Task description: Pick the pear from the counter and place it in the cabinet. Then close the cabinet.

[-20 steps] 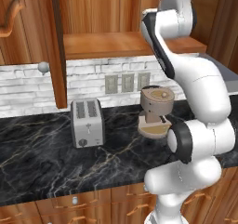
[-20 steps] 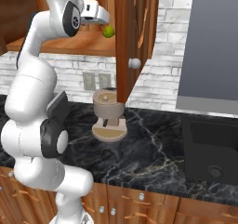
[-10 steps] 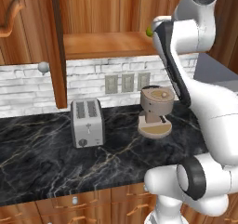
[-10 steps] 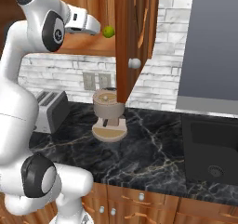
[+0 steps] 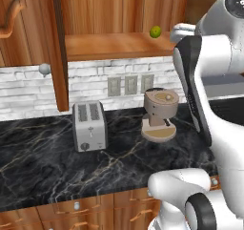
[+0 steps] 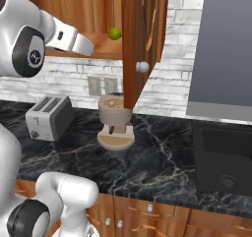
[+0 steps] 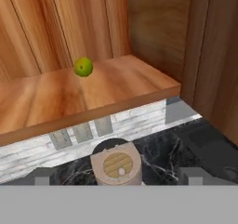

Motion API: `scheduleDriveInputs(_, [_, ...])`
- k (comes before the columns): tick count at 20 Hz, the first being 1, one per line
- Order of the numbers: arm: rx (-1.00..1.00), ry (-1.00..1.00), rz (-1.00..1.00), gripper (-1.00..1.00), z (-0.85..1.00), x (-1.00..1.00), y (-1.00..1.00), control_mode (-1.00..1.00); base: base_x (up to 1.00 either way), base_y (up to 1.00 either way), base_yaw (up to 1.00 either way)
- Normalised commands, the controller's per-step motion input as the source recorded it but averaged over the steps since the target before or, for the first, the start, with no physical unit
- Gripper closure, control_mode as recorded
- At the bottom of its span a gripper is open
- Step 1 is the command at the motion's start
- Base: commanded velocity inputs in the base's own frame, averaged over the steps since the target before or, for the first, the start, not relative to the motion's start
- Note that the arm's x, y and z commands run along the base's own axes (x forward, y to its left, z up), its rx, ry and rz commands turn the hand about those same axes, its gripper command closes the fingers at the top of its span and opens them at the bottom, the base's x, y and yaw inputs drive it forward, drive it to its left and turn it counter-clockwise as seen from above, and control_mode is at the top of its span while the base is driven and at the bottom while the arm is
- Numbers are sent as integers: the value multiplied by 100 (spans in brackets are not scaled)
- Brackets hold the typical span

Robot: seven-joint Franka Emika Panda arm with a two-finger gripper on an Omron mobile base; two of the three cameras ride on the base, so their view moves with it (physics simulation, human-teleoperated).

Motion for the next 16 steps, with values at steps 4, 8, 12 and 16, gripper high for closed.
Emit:
scheduleDriveInputs(4, [17,-2,-13,-100,0,-100,-33,-100,0,0,0])
scheduleDriveInputs(8, [19,-17,-15,-100,0,-100,-49,-100,0,0,0])
scheduleDriveInputs(12, [12,-29,-10,-100,0,-100,-27,-100,0,0,0])
scheduleDriveInputs(16, [15,-31,-11,-100,0,-100,-36,-100,0,0,0])
